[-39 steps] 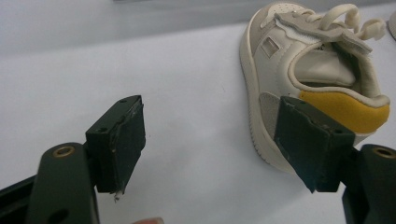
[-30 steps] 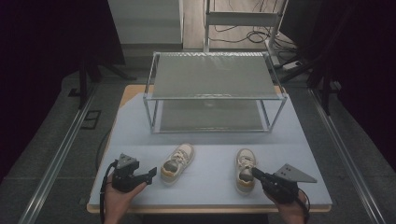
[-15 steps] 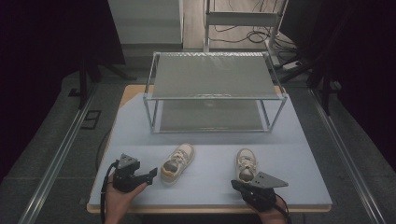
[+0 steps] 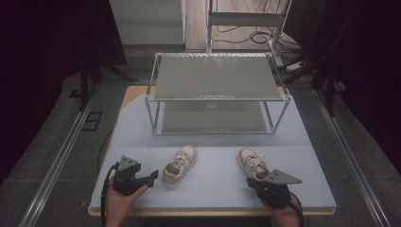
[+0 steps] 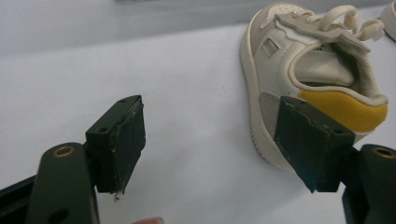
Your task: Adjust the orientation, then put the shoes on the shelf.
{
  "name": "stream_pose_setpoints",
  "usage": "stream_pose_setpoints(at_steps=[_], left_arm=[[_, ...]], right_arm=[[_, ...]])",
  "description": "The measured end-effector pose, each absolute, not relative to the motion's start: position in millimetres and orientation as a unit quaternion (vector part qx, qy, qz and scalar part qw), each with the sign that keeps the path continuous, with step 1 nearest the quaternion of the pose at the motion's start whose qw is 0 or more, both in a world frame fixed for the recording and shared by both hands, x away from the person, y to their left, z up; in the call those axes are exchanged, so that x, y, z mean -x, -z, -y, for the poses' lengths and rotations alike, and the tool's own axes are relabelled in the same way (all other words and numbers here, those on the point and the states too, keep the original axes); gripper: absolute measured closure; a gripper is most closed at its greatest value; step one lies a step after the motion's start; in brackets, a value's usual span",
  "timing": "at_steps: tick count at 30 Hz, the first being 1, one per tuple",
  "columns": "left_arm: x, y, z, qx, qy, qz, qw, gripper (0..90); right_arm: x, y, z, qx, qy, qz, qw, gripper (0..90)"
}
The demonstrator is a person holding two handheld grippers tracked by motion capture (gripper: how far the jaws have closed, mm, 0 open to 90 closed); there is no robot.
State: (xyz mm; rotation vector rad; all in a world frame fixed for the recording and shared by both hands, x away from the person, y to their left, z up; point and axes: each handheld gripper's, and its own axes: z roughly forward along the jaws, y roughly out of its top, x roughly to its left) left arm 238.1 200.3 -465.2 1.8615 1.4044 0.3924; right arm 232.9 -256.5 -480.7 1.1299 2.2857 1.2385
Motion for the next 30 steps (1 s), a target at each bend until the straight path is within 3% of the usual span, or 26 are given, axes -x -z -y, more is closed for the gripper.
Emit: stream_pose_setpoints(at_steps=[9,15,16,17,18,20,21,22,26,30], left_arm=[[-238.1,465.7,-196.0,-0.733,-0.152,-0.544,0.379,24.6],[-237.3,463.8,-197.1,-0.731,-0.153,-0.544,0.382,24.7],[-236.6,462.8,-197.0,-0.731,-0.154,-0.544,0.382,25.2],[-235.5,461.1,-196.7,-0.730,-0.157,-0.542,0.385,25.2],[-233.7,458.4,-196.1,-0.729,-0.162,-0.539,0.390,26.0],[-228.8,449.9,-194.0,-0.729,-0.169,-0.529,0.402,26.0],[-227.2,447.2,-193.2,-0.729,-0.171,-0.525,0.405,26.0],[-225.3,444.1,-192.5,-0.729,-0.170,-0.520,0.411,26.0],[-222.8,436.7,-190.0,-0.732,-0.161,-0.510,0.421,25.4],[-224.7,435.1,-187.9,-0.738,-0.153,-0.506,0.420,25.0]], right_arm=[[-245.3,488.9,282.8,-0.424,-0.437,-0.780,0.142,89.2],[-240.5,477.8,280.9,-0.406,-0.453,-0.780,0.145,81.8],[-238.1,471.1,280.4,-0.397,-0.461,-0.780,0.148,74.7],[-238.1,471.1,280.4,-0.397,-0.461,-0.780,0.148,74.7],[-236.0,465.0,280.1,-0.389,-0.463,-0.782,0.152,67.0],[-234.9,461.9,280.4,-0.386,-0.465,-0.782,0.155,63.4],[-233.2,455.3,282.3,-0.383,-0.471,-0.778,0.163,54.8],[-233.2,455.3,282.3,-0.383,-0.471,-0.778,0.163,54.8],[-234.5,438.9,291.9,-0.379,-0.479,-0.772,0.174,40.0],[-238.5,434.9,299.1,-0.383,-0.467,-0.776,0.181,34.8]])
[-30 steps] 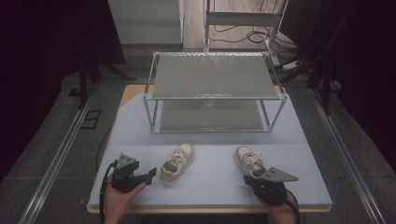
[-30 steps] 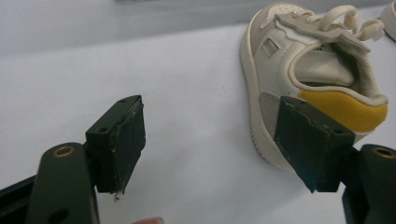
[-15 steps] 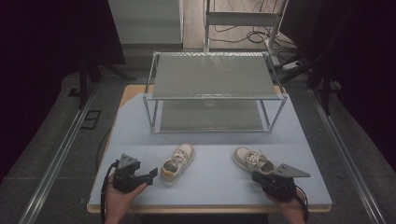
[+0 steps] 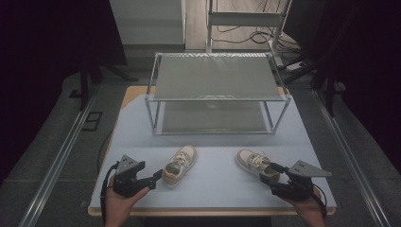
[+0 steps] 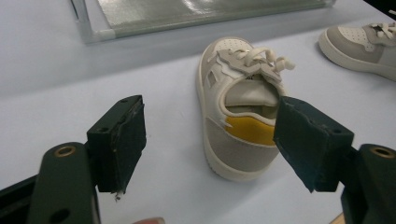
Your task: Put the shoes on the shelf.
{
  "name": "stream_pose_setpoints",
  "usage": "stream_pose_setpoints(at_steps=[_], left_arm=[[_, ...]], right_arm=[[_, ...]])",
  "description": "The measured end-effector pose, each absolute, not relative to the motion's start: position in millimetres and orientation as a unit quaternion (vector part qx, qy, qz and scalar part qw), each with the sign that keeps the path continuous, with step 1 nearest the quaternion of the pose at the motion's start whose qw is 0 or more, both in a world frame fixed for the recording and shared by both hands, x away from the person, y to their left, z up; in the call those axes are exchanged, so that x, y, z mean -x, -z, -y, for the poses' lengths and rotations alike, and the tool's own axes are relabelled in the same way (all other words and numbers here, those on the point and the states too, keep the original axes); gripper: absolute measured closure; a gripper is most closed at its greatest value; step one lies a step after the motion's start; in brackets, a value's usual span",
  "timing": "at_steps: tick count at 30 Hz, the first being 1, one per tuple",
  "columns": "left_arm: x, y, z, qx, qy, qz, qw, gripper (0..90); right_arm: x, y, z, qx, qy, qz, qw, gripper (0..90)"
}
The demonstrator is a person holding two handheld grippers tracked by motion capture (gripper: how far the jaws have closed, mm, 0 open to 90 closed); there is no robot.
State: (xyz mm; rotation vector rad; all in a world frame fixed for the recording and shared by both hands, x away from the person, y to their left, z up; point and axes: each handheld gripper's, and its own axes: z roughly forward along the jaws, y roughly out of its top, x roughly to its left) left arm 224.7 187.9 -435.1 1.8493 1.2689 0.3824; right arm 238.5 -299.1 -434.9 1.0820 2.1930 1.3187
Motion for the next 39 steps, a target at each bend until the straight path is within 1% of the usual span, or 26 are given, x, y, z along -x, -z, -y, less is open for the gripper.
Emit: stream_pose_setpoints(at_steps=[7,12,14,22,24,29,34,39], left_arm=[[-226.9,428.8,-176.4,-0.753,-0.149,-0.489,0.414,24.1],[-233.4,424.3,-165.2,-0.768,-0.143,-0.472,0.408,23.5],[-240.3,428.0,-157.9,-0.776,-0.133,-0.469,0.401,22.6],[-253.5,440.2,-138.2,-0.792,-0.118,-0.466,0.375,18.7],[-258.4,442.9,-132.0,-0.798,-0.116,-0.466,0.364,16.4],[-267.3,448.9,-125.4,-0.804,-0.117,-0.472,0.341,14.6],[-275.1,457.6,-117.1,-0.812,-0.109,-0.473,0.324,14.4],[-279.6,465.6,-113.2,-0.817,-0.112,-0.478,0.302,14.3]], right_arm=[[-253.0,437.3,310.8,-0.399,-0.451,-0.780,0.170,26.5],[-260.4,439.4,312.8,-0.404,-0.444,-0.783,0.165,24.7],[-263.6,440.3,313.4,-0.407,-0.439,-0.785,0.161,23.4],[-275.7,448.2,306.6,-0.415,-0.422,-0.790,0.158,18.1],[-281.9,452.0,301.4,-0.416,-0.412,-0.796,0.155,16.3],[-289.5,457.6,295.5,-0.418,-0.393,-0.805,0.153,14.4],[-296.8,469.4,290.8,-0.422,-0.373,-0.814,0.143,14.2],[-303.5,482.4,287.0,-0.426,-0.359,-0.820,0.132,14.6]])
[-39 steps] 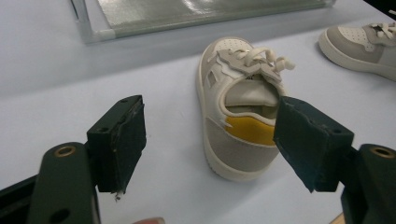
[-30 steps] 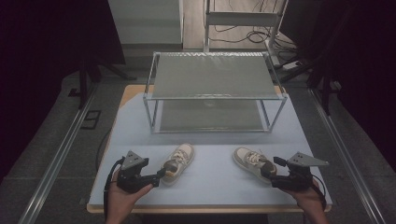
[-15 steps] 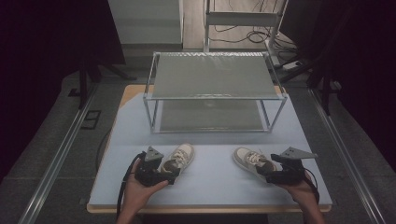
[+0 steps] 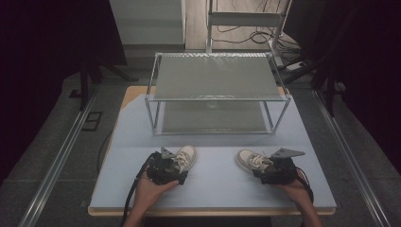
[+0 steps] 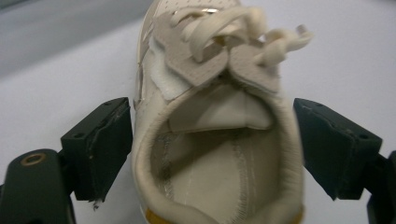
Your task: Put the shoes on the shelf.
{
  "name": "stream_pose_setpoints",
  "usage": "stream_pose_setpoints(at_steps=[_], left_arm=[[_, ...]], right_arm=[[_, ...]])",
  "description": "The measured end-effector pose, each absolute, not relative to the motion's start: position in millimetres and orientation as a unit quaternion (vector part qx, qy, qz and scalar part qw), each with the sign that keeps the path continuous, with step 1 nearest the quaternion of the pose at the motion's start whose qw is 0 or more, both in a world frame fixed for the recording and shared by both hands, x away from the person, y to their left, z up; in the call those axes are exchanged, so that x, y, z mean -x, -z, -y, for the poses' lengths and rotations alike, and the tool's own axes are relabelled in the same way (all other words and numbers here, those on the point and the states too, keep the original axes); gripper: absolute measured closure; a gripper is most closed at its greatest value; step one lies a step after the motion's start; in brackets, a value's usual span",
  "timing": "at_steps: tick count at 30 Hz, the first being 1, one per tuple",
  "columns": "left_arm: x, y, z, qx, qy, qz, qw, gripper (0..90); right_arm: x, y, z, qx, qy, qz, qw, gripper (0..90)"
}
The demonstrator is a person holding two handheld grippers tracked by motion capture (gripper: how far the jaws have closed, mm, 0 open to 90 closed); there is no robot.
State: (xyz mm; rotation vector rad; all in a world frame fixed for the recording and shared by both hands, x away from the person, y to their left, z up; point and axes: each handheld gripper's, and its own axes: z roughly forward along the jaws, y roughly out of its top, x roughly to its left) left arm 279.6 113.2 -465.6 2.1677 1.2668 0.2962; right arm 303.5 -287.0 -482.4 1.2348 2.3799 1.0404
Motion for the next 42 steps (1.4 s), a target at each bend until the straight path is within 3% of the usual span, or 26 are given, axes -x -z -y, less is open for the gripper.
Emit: stream_pose_setpoints(at_steps=[7,12,25,42], left_arm=[[-283.8,473.5,-108.7,-0.821,-0.108,-0.485,0.281,14.4],[-285.5,478.4,-108.9,-0.821,-0.103,-0.492,0.272,19.8],[-281.7,480.3,-112.2,-0.818,-0.106,-0.484,0.293,27.9],[-277.2,472.5,-119.2,-0.807,-0.105,-0.476,0.333,28.8]], right_arm=[[-305.1,483.9,286.4,-0.424,-0.368,-0.818,0.125,17.2],[-303.6,483.3,286.5,-0.420,-0.372,-0.818,0.125,23.3],[-303.1,482.1,286.7,-0.422,-0.373,-0.817,0.121,27.1],[-298.5,473.3,286.1,-0.432,-0.394,-0.803,0.120,28.3]])
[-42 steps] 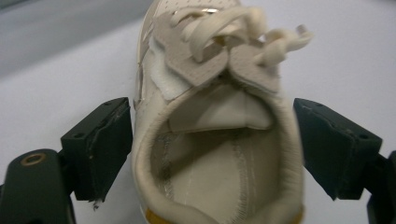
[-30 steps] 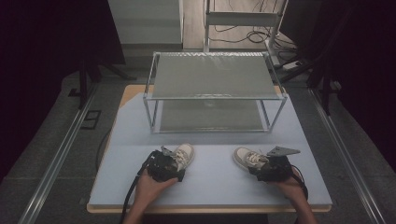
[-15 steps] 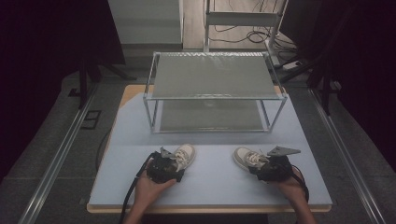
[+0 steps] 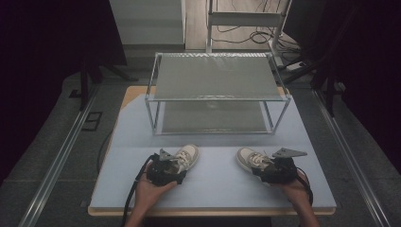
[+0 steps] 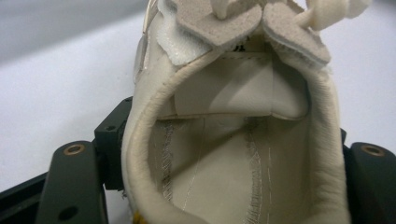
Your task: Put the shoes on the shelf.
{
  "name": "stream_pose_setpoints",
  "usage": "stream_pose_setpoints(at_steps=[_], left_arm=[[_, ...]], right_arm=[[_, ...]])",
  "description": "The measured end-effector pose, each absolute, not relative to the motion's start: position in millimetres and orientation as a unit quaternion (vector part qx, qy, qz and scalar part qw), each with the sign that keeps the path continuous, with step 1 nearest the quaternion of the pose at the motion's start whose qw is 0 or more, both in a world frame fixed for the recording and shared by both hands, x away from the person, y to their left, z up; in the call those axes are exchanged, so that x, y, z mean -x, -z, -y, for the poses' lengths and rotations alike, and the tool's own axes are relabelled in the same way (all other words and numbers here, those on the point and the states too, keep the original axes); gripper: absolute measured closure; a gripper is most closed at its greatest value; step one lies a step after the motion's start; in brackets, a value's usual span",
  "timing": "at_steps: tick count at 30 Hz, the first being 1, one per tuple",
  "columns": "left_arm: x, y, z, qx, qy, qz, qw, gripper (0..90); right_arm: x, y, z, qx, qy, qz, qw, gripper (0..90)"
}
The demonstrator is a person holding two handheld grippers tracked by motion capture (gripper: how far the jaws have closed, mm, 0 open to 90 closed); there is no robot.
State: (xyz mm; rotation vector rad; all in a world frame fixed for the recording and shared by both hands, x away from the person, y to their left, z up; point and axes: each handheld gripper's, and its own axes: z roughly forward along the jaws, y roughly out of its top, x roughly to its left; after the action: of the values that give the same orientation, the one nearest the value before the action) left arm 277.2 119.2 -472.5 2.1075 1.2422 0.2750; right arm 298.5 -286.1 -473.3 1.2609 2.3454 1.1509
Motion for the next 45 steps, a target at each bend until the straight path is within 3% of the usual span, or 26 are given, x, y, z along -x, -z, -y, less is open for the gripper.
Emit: stream_pose_setpoints(at_steps=[18,45], left_arm=[[-290.5,461.7,-113.3,-0.798,-0.109,-0.476,0.354,28.9],[-338.6,446.3,-90.2,-0.796,-0.116,-0.475,0.356,29.0]], right_arm=[[-300.9,460.6,284.4,-0.447,-0.416,-0.781,0.135,28.2],[-344.9,436.6,242.4,-0.444,-0.419,-0.778,0.152,28.2]])
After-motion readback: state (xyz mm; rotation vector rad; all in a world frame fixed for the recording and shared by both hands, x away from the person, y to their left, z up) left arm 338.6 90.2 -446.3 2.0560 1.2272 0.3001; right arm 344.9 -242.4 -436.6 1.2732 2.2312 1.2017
